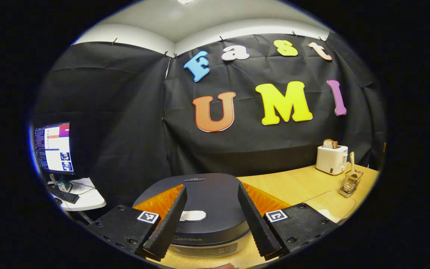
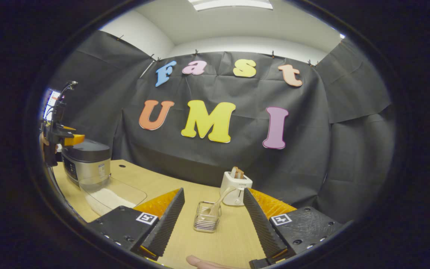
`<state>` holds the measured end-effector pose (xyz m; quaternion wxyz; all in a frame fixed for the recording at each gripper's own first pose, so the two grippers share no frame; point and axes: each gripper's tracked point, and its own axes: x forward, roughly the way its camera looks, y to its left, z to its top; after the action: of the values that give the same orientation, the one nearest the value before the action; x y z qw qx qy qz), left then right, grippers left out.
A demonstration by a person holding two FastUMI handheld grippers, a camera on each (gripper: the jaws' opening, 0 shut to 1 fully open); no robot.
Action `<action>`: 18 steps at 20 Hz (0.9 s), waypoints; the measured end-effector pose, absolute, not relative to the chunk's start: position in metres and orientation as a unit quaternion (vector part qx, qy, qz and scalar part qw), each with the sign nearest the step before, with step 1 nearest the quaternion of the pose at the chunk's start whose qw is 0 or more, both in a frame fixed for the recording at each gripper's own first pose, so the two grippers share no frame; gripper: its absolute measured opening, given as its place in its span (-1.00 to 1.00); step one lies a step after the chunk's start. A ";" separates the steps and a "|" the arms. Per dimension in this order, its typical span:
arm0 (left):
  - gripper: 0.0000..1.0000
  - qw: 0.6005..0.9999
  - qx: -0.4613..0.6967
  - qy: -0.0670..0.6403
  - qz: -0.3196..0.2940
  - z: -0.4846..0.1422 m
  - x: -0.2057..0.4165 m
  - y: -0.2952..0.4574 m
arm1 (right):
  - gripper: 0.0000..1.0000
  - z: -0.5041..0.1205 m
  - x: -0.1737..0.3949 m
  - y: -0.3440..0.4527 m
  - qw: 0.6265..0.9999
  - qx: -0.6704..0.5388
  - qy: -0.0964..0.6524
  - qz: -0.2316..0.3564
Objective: Close the left gripper, press the button to open the rice cooker; take a wooden spoon from the chopstick holder with the right hand, scoop a spoonful of rice and pour it into the rice cooker, then put the wooden spoon back into the chopstick holder.
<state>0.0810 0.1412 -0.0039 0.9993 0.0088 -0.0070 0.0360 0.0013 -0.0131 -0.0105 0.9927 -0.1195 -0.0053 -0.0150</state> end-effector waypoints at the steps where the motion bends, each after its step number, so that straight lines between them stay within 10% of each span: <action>1: 0.77 0.999 0.012 -0.013 0.039 0.005 0.074 0.137 | 0.93 -0.006 -0.003 -0.010 0.993 -0.118 -0.009 -0.013; 18: 0.97 1.000 0.011 -0.008 0.007 0.037 -0.021 -0.018 | 0.83 0.026 -0.030 -0.008 0.994 -0.101 -0.011 -0.028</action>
<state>-0.0213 -0.0175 0.0366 0.9999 0.0114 -0.0080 0.0074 -0.0302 -0.0077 0.0260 0.9944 -0.1011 -0.0106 -0.0280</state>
